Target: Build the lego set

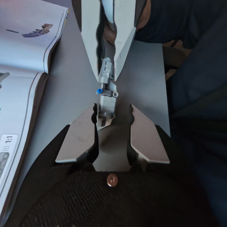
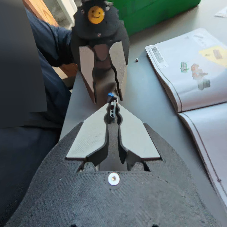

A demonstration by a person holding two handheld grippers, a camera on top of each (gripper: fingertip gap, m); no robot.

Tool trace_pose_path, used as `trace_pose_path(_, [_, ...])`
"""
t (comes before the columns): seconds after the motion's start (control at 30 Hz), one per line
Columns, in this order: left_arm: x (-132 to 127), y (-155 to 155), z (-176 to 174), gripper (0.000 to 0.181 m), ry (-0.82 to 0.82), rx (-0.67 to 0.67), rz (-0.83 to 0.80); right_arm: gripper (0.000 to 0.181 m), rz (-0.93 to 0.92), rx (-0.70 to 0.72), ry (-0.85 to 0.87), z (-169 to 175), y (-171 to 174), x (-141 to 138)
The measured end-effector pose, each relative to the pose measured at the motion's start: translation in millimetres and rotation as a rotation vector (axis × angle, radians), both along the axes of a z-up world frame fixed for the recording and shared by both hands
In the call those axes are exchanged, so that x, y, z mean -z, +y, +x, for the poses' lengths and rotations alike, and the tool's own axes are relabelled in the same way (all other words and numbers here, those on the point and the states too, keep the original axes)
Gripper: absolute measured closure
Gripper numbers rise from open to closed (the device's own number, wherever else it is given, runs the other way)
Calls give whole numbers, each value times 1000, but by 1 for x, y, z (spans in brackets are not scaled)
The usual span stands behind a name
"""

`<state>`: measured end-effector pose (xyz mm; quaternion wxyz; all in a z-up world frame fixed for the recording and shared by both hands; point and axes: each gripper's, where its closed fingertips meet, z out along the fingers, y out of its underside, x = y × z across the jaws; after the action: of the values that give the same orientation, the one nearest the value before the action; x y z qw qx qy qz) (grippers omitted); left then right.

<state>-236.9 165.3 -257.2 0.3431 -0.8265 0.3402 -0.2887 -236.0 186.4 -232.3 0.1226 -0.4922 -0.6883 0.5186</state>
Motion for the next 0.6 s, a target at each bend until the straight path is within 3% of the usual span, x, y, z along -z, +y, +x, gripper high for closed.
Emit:
trace_pose_path(0.03, [-1, -1, 0, 141, -30, 1, -28, 177, 56, -5, 31, 0, -1, 0])
trace_pose_path(0.13, [-7, 2, -3, 168, -89, -23, -42, 173, 165, -18, 104, -1, -6, -2])
trace_pose_path(0.33, [0, 4, -7, 169, -21, -43, -22, 170, 338, -12, 65, -1, -3, 17])
trace_pose_path(0.6, [0, 5, -5, 169, 127, -1, 156, 158, 474, -24, 66, -1, -3, 28])
